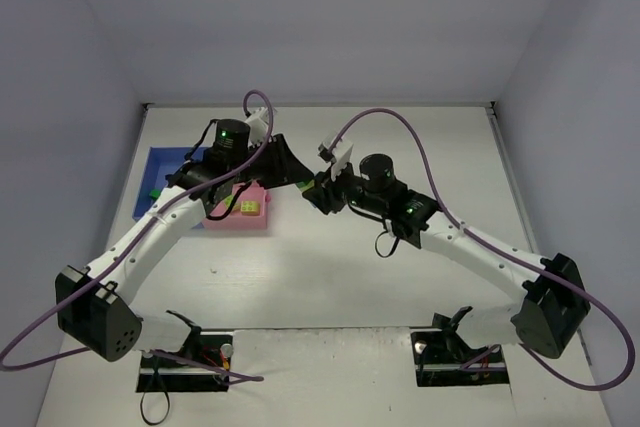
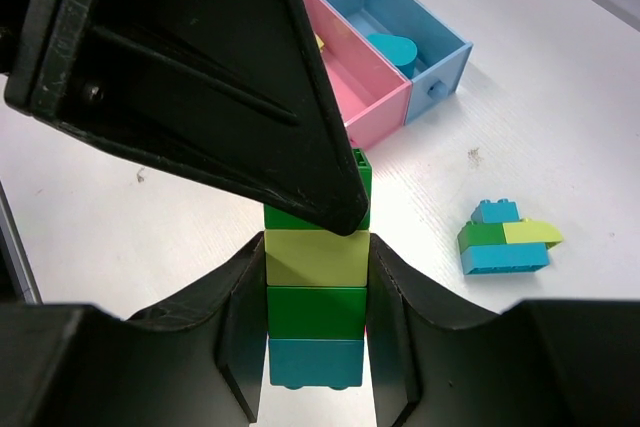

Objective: Sort the legos into containers by color

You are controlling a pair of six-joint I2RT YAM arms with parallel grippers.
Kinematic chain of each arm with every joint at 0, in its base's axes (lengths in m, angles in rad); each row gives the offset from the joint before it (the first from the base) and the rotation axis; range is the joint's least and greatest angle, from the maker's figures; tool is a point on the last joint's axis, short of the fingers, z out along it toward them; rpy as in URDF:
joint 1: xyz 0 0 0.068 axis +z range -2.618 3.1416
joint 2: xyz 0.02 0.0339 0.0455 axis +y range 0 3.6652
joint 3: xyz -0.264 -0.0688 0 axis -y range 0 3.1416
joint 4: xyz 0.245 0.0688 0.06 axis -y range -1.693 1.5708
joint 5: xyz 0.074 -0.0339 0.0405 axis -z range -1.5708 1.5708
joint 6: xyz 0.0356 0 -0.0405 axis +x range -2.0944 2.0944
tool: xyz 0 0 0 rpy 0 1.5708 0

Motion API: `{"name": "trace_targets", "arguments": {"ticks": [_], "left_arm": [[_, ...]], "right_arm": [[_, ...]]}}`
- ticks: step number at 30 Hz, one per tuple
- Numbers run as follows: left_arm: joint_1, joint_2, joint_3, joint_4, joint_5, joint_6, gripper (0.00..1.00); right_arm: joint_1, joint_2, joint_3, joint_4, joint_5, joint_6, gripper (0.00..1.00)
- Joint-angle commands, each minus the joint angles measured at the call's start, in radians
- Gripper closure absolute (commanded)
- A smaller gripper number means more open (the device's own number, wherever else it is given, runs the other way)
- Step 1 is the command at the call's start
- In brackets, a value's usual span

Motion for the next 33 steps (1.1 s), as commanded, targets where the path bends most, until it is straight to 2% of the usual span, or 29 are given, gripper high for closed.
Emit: {"name": "trace_targets", "arguments": {"ticks": [1,9,12,16,19,20,23,24,27,29,30,32,33], "left_arm": [[0.002,-0.005,0.038,0.038,0.018,-0.011,1.00],[0.095,0.007,0.061,0.004,0.061,0.015,1.00],[0.160,0.003,0.064,-0.014,0.075,0.031,1.00],[0.273,-0.013,0.073,-0.103,0.023,0.090,1.00],[0.364,-0.016,0.081,-0.193,-0.134,0.158,1.00],[0.412,-0.013,0.081,-0.209,-0.222,0.176,1.00],[0.482,0.010,0.069,-0.244,-0.350,0.192,1.00],[0.531,0.035,0.065,-0.249,-0.434,0.196,1.00],[0.598,0.111,0.062,-0.227,-0.496,0.201,1.00],[0.618,0.182,0.068,-0.200,-0.488,0.216,0.84],[0.628,0.202,0.076,-0.198,-0.482,0.219,0.73],[0.628,0.257,0.102,-0.198,-0.478,0.233,0.58],[0.628,0.268,0.111,-0.204,-0.472,0.232,0.44]], "right_arm": [[0.001,-0.055,-0.028,0.094,0.018,-0.006,1.00],[-0.024,-0.118,-0.129,0.070,0.030,0.000,1.00],[-0.025,-0.122,-0.151,0.062,0.039,0.000,1.00],[-0.025,-0.118,-0.157,0.050,0.047,-0.006,1.00],[-0.025,-0.112,-0.160,0.047,0.048,-0.006,1.00],[-0.025,-0.107,-0.154,0.044,0.047,-0.007,1.00],[-0.025,-0.095,-0.149,0.039,0.036,-0.009,1.00],[-0.025,-0.093,-0.148,0.037,0.036,-0.007,1.00],[-0.024,-0.089,-0.146,0.034,0.035,-0.011,1.00],[-0.025,-0.086,-0.145,0.031,0.033,-0.014,1.00],[-0.025,-0.086,-0.143,0.030,0.032,-0.015,1.00],[-0.025,-0.087,-0.142,0.030,0.028,-0.017,0.99],[-0.025,-0.087,-0.139,0.030,0.024,-0.018,0.99]]}}
